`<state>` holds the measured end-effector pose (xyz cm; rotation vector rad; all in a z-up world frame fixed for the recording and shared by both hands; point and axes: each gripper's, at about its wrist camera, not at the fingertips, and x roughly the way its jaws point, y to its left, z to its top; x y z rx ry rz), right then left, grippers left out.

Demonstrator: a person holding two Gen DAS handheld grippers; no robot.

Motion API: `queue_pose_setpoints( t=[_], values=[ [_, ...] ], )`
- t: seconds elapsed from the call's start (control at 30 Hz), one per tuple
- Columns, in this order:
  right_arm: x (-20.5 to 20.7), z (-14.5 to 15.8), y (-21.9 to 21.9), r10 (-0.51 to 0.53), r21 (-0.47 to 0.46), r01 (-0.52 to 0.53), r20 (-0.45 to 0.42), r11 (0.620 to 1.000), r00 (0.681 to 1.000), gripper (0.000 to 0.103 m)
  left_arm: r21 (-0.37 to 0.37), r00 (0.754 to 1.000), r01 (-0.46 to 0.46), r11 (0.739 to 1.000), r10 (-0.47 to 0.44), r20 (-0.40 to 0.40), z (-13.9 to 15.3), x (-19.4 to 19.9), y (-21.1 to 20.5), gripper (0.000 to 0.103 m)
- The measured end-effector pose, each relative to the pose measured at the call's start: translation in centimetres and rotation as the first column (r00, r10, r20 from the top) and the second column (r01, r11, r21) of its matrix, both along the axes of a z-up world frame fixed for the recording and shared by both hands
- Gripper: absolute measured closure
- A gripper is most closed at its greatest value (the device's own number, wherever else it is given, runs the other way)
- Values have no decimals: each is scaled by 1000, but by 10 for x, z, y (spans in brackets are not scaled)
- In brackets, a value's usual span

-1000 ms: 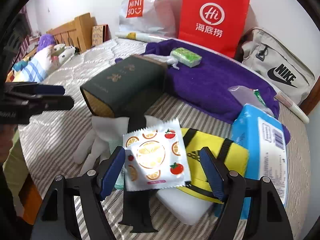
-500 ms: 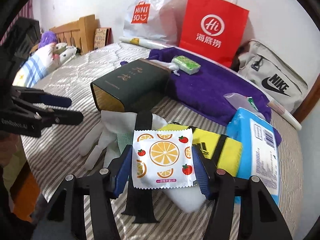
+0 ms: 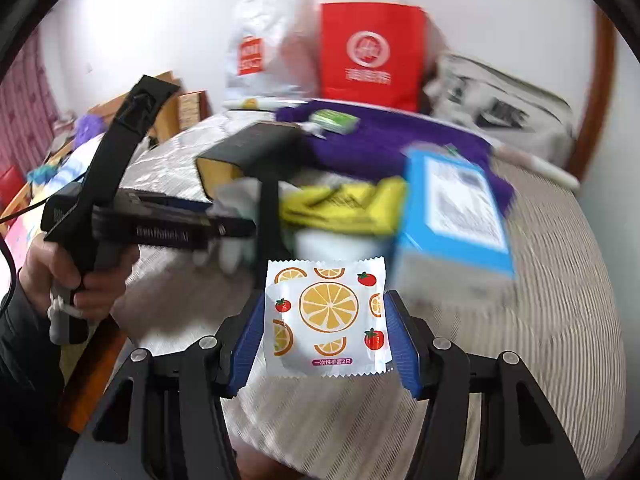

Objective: Organize soft objects
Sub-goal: 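Grasp the orange-print wipe packet with the right tool while the left tool reaches the white gloves, then grasp the white gloves with the left tool while the right tool holds the packet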

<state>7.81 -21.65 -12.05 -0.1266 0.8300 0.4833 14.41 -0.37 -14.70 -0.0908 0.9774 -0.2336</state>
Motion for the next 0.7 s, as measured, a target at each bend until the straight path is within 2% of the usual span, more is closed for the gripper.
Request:
queue_pose_setpoints(
  t=[0.13,0.2,0.3,0.33,0.4,0.43,0.57,0.7],
  values=[
    [-4,-18,-30,-91,-25,91,-24,996,996,45,-8,1000,-18,1000,18,23,1,1,-5,39],
    [-3,-27,-43,-129,-34,128,-40,991,991,45,-35,1000,-21,999,21,6,0,4,-5,46],
    [3,-38,-59,-179,-34,177,-63,984,982,45,-100,1000,-25,995,23,-20,-3,6,-4,64],
    [5,-40,-61,-189,-33,187,-66,982,980,45,-118,1000,-15,993,12,-26,-3,6,-6,77],
    [8,-44,-66,-206,-29,204,-68,978,976,45,-114,1000,-4,994,1,-24,-1,4,-9,83],
    [10,-46,-67,-208,-26,206,-70,978,976,45,-99,1000,-2,995,1,-13,1,2,-10,89],
    [16,-51,-68,-215,-17,214,-72,977,974,45,-65,1000,14,998,-13,23,14,-10,-10,91],
    [20,-52,-66,-218,-13,217,-57,976,974,45,-61,999,-20,998,23,45,24,-25,5,92]
  ],
)
